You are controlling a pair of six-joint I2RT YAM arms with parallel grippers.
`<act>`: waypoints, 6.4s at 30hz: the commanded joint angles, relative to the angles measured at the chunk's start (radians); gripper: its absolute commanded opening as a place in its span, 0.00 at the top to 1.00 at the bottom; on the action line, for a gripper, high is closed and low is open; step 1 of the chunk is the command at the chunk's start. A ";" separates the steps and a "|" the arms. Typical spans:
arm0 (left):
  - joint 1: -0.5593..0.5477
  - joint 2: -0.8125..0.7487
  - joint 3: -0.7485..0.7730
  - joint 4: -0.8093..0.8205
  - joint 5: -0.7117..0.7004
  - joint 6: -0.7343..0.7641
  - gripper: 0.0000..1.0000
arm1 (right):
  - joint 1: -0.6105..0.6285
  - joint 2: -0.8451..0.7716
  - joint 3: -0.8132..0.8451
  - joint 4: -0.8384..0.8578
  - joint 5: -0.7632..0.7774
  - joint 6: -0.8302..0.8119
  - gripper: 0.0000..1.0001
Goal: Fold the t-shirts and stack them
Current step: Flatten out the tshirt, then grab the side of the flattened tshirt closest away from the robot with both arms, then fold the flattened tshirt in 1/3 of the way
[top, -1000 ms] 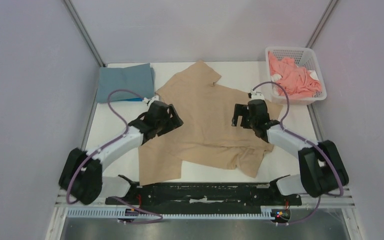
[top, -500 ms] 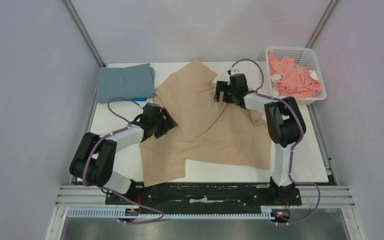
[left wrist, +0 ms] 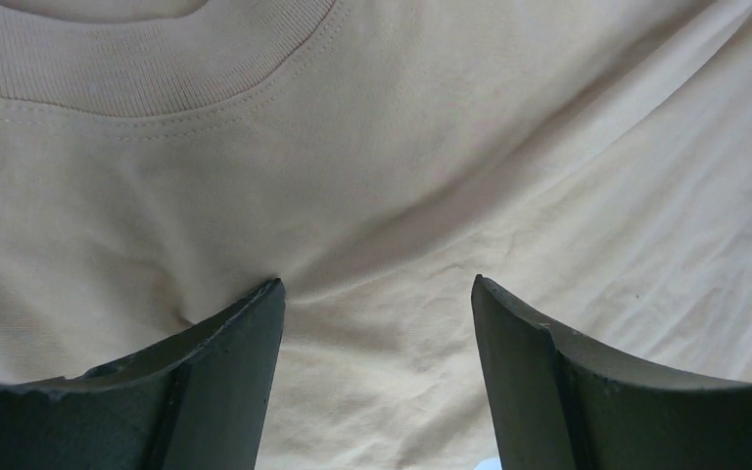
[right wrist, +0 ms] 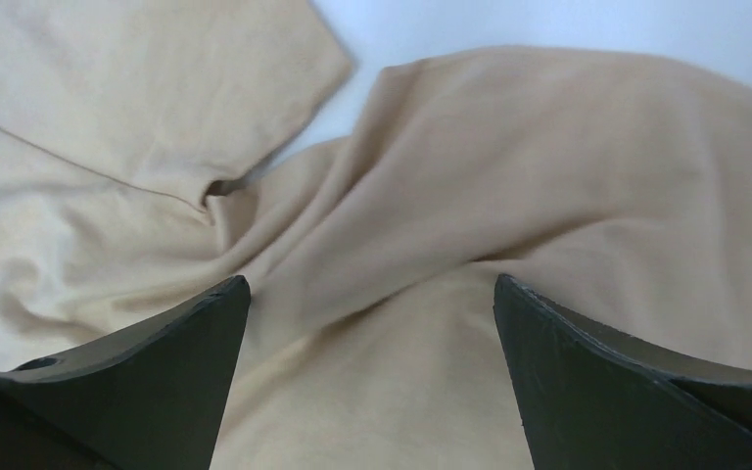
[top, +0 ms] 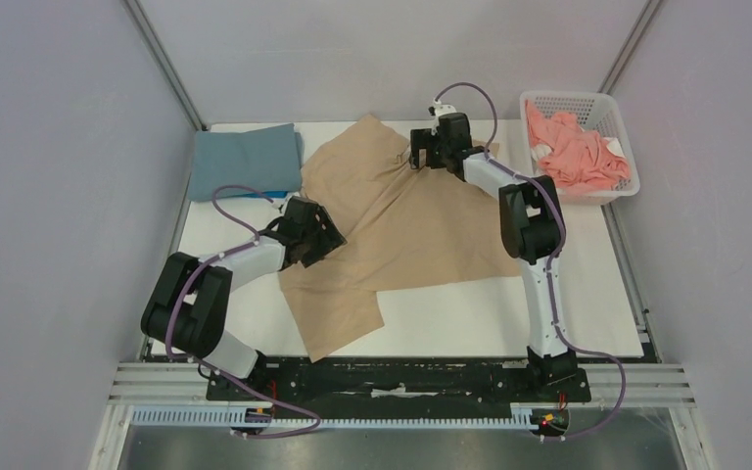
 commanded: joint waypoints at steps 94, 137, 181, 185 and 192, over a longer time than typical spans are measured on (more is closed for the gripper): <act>-0.342 -0.537 -0.247 -0.676 -0.209 -0.305 0.98 | 0.065 -1.337 -1.250 0.058 0.622 0.141 0.02; -0.342 -0.740 -0.274 -0.558 -0.141 -0.079 0.98 | -0.140 -1.297 -1.506 -0.148 0.329 0.286 0.66; -0.343 -0.915 -0.289 -0.438 0.220 -0.113 0.98 | -0.150 -1.971 -1.495 -0.581 0.291 0.385 1.00; -0.340 -0.747 -0.196 -0.334 0.177 -0.091 0.98 | -0.151 -1.848 -1.469 -0.474 0.294 0.371 0.99; -0.263 -0.492 0.049 -0.373 0.073 -0.011 0.98 | -0.150 -1.601 -1.341 -0.370 0.333 0.363 1.00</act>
